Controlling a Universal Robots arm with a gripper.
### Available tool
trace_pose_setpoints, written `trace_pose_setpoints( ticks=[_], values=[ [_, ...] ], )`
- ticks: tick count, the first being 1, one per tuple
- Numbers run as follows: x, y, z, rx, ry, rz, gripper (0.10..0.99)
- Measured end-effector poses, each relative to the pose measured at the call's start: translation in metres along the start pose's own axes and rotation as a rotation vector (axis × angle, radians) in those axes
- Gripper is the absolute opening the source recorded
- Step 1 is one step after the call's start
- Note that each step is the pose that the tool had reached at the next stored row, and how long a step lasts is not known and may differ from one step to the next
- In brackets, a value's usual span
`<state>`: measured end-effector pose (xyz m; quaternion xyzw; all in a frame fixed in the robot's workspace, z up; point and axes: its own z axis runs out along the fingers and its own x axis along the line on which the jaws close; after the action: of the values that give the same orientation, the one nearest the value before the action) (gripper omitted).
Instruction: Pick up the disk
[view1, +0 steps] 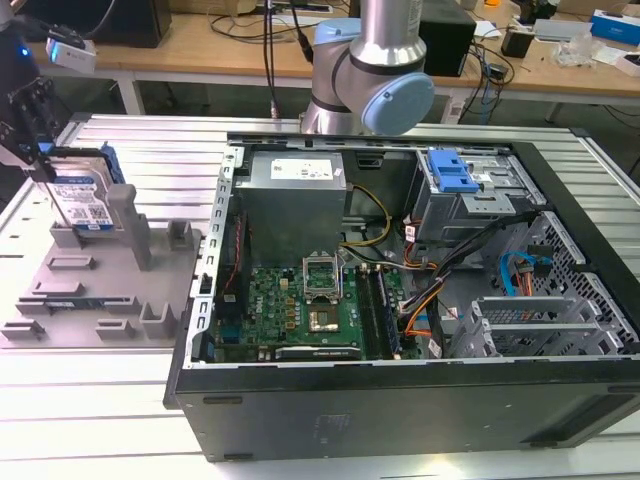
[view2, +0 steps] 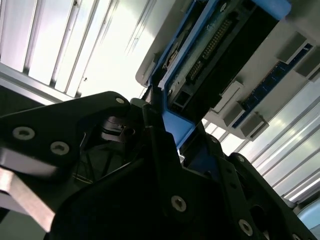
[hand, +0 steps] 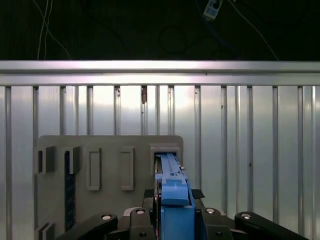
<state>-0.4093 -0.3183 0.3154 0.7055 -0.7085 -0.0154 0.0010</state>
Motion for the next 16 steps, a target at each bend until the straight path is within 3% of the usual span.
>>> trace_pose_setpoints(
  ticks=[5, 16],
  values=[
    [0.0009, 0.0004, -0.0190, 0.000, -0.0093, 0.000, 0.369],
    [0.0078, 0.0018, -0.0831, 0.000, -0.0238, -0.001, 0.369]
  ],
)
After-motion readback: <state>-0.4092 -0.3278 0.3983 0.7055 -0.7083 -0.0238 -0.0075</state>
